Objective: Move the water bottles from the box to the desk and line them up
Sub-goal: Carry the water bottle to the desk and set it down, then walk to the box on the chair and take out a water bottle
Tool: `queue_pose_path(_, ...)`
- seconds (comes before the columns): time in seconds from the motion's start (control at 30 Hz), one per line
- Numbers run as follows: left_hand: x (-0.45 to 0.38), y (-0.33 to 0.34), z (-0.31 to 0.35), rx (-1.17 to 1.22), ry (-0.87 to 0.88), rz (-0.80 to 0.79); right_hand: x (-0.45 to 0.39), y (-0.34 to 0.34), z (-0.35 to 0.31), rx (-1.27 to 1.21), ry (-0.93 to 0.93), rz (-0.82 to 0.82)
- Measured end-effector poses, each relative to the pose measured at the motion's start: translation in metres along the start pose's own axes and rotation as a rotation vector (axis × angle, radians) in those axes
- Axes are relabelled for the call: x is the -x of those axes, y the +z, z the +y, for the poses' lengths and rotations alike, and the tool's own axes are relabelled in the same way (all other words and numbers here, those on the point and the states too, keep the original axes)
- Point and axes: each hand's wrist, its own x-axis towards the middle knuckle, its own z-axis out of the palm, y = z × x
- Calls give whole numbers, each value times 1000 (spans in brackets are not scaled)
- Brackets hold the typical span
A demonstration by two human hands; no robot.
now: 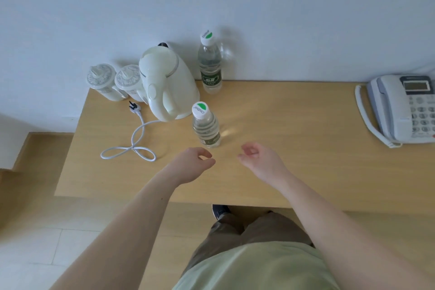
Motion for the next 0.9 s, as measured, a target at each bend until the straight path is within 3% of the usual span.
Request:
queue_pose_path(0.53, 23, 106, 81, -203, 116, -81, 79, -72, 95, -82, 99, 14)
queue_pose_path(0.9, 28, 183, 145, -457, 262, -268, 152, -101, 173, -286, 258, 212)
